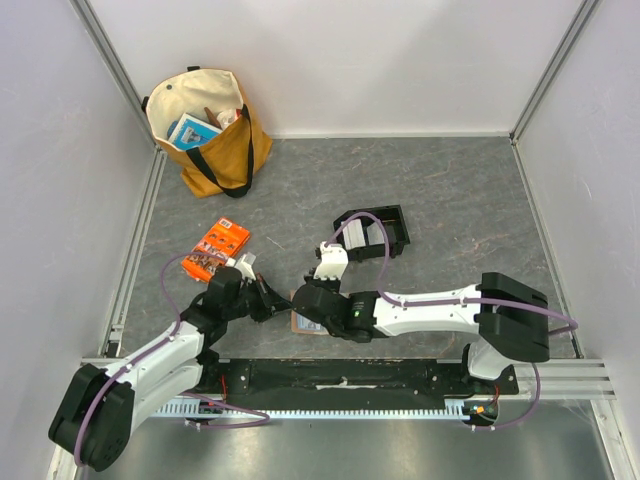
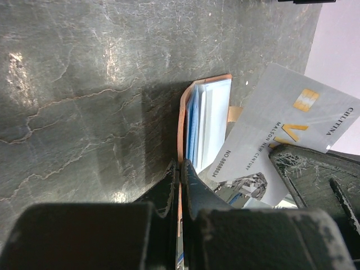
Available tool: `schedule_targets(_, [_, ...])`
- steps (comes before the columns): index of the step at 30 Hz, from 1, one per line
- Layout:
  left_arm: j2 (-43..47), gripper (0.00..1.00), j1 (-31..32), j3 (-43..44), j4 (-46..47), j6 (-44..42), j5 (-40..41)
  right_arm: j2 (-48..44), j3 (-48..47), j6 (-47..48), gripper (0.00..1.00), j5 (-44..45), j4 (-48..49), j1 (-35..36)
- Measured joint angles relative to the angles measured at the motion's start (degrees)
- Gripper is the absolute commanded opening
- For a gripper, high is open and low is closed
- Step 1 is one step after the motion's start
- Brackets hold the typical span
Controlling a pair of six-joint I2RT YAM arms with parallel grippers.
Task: Put the credit cards into the card holder
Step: Turn over the card slot in the card holder.
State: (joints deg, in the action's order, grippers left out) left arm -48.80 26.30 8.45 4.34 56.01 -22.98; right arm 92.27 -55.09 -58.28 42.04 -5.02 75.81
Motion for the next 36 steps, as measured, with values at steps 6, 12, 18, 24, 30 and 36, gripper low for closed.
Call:
schedule_targets(6, [0.0,0.02,0.1,0.0,0.0,0.1,0.0,2.1,-1.7,0.8,0.0,-0.7,0.7,0.0])
schedule_targets(12, [0.0,0.02,0.1,0.0,0.0,0.1,0.0,3.3,-2.0,0.8,0.0,-1.0,0.1,0.1])
schedule_targets(18, [-0.2,0.02,0.2,0.0,0.0,0.1,0.0,3.3,-2.0,0.8,0.0,-1.0,0.0,0.1])
schedule_targets(24, [-0.7,0.02,0.2,0.0,0.0,0.1,0.1,2.8,-1.7,1.3,0.0,-1.2,0.5,0.1])
schedule_targets(30, [-0.8,0.02,0.2,0.0,0.0,0.1,0.2,-1.1,0.3,2.5,0.0,-1.0,3.0,0.1])
schedule_targets(36, [-0.7,0.02,0.2,0.0,0.0,0.1,0.2,-0.4,0.3,2.5,0.0,-1.3,3.2,-0.2])
